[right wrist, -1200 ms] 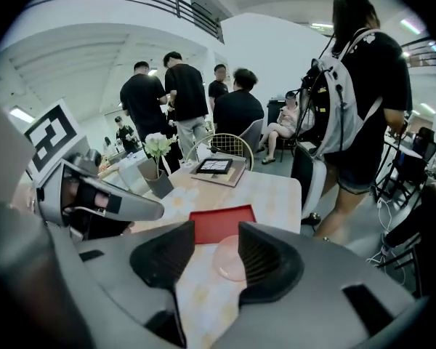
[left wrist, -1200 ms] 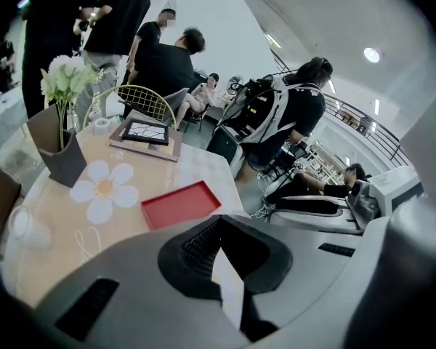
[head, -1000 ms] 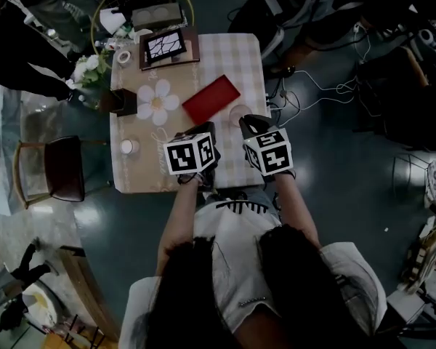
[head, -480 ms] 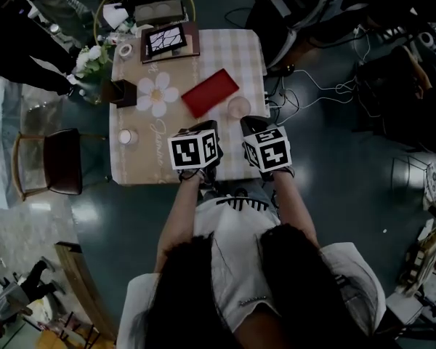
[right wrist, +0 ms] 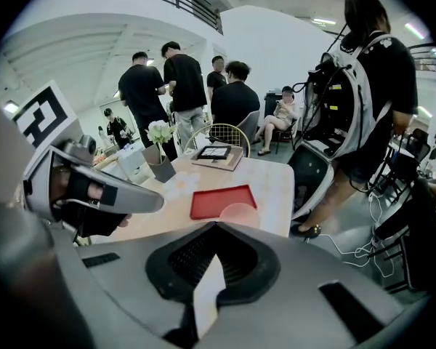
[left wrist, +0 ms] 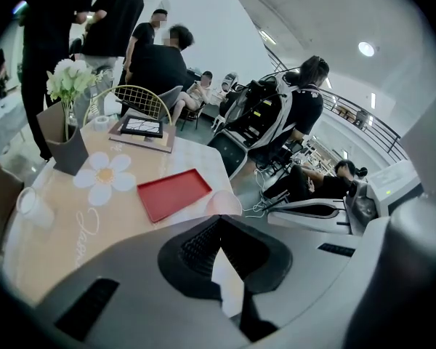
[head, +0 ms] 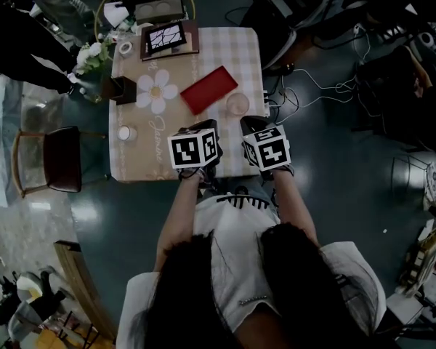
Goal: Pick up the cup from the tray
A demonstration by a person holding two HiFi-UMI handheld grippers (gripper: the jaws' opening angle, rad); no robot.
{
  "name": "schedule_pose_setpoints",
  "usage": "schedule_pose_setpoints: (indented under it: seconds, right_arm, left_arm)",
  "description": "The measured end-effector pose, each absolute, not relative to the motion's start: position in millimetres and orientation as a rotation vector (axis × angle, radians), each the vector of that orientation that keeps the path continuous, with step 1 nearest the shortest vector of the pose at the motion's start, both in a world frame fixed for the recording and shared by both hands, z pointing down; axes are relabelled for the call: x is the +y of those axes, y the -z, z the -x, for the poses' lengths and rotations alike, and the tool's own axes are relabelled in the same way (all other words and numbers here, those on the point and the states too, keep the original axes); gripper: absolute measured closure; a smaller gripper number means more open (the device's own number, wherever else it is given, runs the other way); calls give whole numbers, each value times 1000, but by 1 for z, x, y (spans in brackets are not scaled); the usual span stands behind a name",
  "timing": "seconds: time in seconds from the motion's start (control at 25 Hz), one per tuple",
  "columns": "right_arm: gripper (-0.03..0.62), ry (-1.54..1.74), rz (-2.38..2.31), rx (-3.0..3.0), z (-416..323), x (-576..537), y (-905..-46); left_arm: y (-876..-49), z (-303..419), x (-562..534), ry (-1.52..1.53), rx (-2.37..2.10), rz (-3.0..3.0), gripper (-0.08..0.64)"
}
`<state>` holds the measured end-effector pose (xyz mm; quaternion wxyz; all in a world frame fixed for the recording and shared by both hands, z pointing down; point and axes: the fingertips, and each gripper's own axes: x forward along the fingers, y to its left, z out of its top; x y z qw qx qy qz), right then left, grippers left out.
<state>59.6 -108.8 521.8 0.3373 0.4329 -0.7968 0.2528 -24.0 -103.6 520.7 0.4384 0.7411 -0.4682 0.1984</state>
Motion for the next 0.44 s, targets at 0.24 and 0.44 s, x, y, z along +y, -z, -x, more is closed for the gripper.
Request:
schedule_pose_setpoints:
  seconds: [0.24,0.44]
  right_arm:
    - [583,-662,-1130,-2068,-66,-101,-524]
    - [583,-673,-1135,-2081,-67,-100,-519]
  left_arm:
    - [-521,17,-98,-477,-1150,-1852,555]
    - [-518,15,-94,-491,-1153,-1863,556]
